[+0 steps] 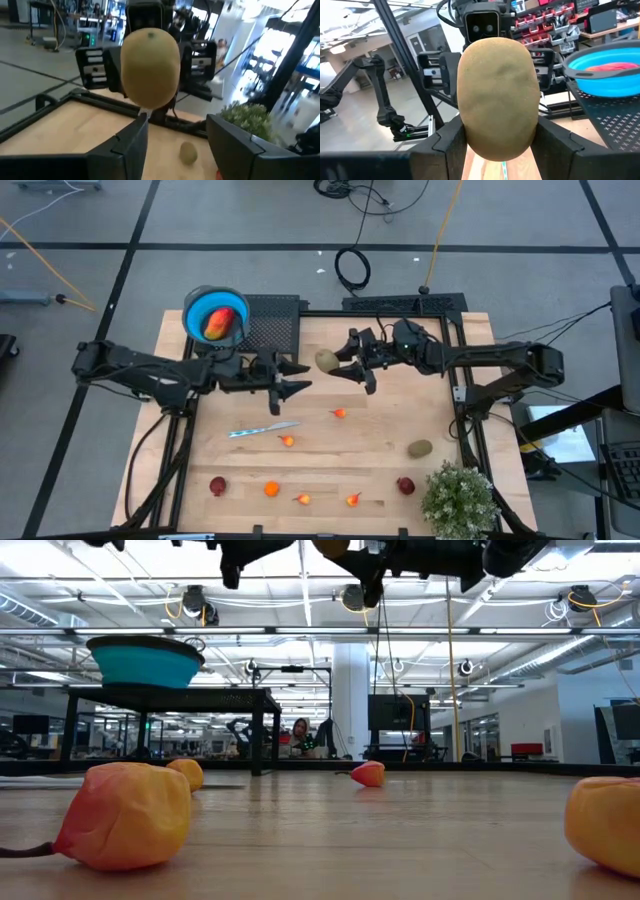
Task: Pick & Place Fruit
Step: Put the kiwi into the blue strainer bowl on the shelf
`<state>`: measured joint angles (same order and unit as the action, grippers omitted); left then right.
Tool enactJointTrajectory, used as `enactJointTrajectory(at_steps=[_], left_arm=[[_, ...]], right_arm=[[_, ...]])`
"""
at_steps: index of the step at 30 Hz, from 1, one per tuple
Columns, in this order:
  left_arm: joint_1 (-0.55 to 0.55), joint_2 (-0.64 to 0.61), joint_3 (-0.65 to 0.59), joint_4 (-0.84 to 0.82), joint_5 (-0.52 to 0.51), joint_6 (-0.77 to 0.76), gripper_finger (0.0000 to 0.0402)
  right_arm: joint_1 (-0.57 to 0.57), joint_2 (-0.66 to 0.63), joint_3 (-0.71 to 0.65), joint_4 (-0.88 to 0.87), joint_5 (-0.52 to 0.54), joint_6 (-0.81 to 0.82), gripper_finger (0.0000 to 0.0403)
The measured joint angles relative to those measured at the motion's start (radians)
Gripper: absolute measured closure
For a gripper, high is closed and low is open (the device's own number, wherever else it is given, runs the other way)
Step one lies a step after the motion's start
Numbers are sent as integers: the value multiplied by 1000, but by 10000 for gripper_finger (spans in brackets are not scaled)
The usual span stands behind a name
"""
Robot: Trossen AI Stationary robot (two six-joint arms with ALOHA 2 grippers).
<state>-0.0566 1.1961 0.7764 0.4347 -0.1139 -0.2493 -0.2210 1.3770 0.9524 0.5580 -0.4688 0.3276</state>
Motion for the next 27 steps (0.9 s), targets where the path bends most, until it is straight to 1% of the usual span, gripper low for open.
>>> enactJointTrajectory(at_steps=[5,8,13,16,27], left_arm=[[0,42,70,-18,6,39,199],[-1,62,92,-26,6,39,199],[-1,74,95,-26,1,29,199],[-1,76,95,-17,-6,13,199],[-7,76,95,8,-14,0,199]], right_arm=[[32,-8,0,-17,4,-3,227],[60,-10,0,-30,41,-24,227],[91,-10,0,-40,63,-44,227],[104,-10,0,-39,96,-45,227],[112,-10,0,-33,153,-45,227]])
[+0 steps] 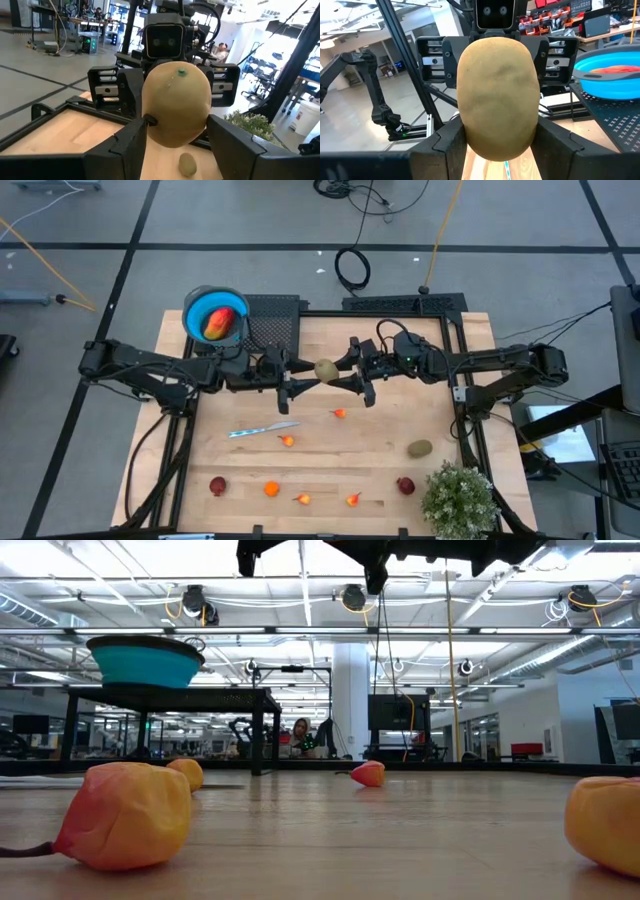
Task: Pick & Place Fruit
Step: Put the kiwi into the blue strainer bowl on the shelf
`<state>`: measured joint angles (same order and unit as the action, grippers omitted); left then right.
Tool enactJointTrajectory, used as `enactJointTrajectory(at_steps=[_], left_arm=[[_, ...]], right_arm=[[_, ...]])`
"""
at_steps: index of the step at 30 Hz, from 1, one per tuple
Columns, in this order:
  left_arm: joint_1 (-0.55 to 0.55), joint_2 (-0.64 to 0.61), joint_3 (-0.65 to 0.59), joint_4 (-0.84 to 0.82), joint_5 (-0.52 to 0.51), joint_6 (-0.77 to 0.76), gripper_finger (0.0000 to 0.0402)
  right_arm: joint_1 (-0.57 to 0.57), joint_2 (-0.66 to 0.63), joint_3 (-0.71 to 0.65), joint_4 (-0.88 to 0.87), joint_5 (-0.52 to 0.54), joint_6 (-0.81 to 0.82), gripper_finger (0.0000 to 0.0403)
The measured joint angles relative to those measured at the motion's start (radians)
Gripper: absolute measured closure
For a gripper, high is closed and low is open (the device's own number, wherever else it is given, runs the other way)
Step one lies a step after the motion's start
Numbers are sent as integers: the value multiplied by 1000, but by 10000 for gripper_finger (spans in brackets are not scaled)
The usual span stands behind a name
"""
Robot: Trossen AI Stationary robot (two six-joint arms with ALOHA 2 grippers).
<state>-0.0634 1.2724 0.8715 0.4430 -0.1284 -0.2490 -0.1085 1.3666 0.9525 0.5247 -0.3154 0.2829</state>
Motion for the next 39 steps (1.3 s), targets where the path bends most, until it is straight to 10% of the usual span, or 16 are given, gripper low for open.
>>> enactJointTrajectory(at_steps=[23,39], left_arm=[[-2,41,0,76,-11,-11,102],[-2,49,0,105,-39,9,163]], right_arm=[[1,4,0,-14,60,34,227],[22,3,0,-14,89,71,227]])
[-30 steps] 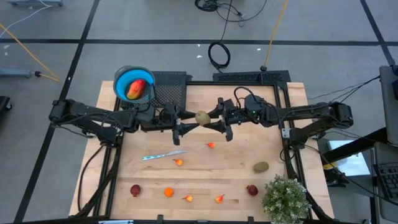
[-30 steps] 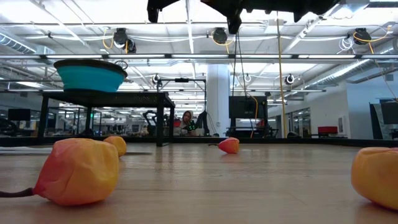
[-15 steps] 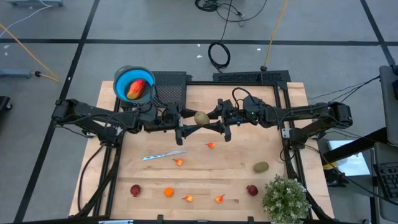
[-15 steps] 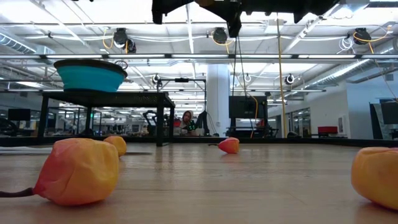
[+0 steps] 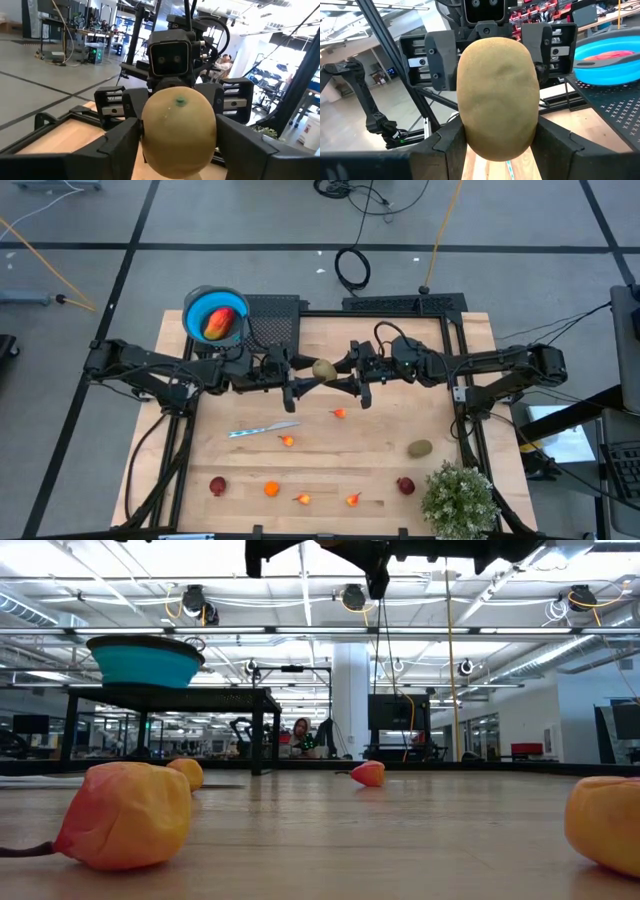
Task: Pick & Place Fruit
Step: Put the kiwi into the blue strainer bowl on the shelf
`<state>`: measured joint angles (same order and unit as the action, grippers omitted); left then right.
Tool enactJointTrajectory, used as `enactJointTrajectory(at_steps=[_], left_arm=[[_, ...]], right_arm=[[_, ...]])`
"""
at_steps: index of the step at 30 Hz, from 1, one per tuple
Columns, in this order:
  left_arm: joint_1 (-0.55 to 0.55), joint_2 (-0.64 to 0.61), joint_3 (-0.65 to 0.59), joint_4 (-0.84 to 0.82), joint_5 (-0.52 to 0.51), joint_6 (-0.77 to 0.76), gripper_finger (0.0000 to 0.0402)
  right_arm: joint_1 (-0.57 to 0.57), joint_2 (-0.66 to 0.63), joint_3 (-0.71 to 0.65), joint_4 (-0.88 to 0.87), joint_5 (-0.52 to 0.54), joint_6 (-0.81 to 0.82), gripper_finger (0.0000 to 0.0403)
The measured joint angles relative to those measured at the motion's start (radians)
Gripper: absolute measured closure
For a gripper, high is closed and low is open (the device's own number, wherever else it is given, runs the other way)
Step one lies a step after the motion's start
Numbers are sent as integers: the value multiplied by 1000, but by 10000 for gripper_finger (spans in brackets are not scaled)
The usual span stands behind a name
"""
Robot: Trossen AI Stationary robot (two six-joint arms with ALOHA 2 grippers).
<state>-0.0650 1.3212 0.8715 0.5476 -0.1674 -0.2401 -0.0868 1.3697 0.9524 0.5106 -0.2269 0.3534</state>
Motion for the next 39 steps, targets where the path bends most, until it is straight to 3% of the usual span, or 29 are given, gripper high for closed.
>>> enactJointTrajectory(at_steps=[8,16,29,34,39], left_arm=[[0,0,0,-3,-11,2,246],[-1,0,0,-21,-15,1,234],[3,-57,2,-119,-187,53,239],[6,-125,0,-219,-286,55,238],[6,-216,0,-357,-389,55,239]], right_arm=[[0,0,0,0,1,1,227],[-8,0,0,-44,-9,4,198],[-19,0,-2,-417,-10,7,117],[-25,-6,-2,-515,-10,-24,145],[-38,-15,-2,-580,-10,-68,218]])
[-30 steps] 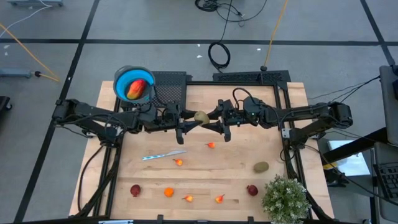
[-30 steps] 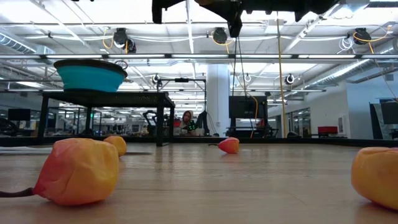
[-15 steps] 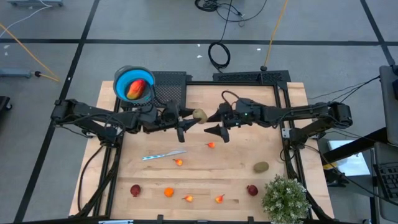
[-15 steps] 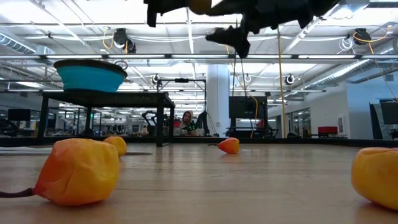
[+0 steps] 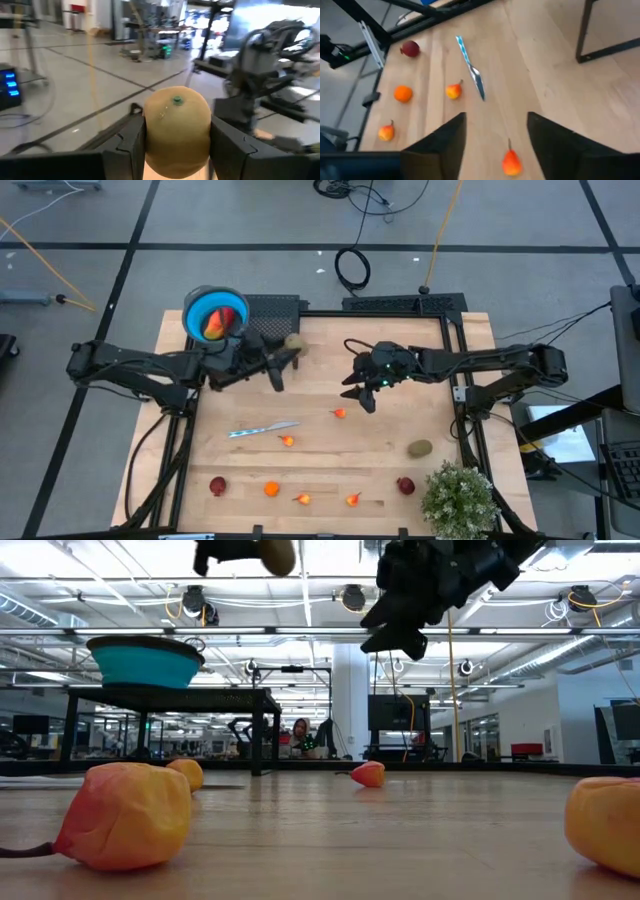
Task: Pick & Place Fruit
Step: Put the kiwi into the blue strainer bowl on the shelf
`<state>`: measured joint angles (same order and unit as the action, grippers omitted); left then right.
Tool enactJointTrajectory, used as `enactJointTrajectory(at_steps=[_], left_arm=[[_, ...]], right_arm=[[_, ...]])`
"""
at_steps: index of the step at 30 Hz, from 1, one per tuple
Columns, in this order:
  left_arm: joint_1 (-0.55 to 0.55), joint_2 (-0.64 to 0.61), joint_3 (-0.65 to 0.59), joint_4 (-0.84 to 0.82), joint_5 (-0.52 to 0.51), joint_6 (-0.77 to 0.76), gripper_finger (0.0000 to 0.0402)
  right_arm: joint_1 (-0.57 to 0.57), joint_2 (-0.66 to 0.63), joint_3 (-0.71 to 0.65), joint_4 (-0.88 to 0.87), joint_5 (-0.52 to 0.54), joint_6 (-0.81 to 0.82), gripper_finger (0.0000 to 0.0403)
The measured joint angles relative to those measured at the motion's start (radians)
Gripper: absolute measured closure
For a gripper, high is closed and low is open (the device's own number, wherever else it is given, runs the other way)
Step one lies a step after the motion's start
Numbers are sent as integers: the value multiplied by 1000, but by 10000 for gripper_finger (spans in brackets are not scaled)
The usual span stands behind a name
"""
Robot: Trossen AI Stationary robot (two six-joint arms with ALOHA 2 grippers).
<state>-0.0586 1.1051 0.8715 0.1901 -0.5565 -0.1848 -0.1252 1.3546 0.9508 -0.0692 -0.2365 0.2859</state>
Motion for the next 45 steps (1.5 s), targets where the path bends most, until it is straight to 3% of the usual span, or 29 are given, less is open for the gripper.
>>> enactJointTrajectory(at_steps=[11,22,25,35,41,45], left_arm=[[3,-162,0,-243,-218,12,238],[93,-233,0,-386,-290,25,239],[140,-231,0,-433,-260,19,239],[348,-231,16,-597,-6,-85,237],[453,-191,133,-828,79,-134,235],[506,-145,222,-972,127,-139,234]], right_arm=[[-44,-43,2,-50,1,-121,394],[-110,-67,1,-64,0,-162,400],[-127,-67,1,-66,-1,-179,401],[-188,-149,-20,-84,-5,-227,402],[-237,-300,-161,18,-123,-183,402],[-255,-413,-269,115,-135,-151,402]])
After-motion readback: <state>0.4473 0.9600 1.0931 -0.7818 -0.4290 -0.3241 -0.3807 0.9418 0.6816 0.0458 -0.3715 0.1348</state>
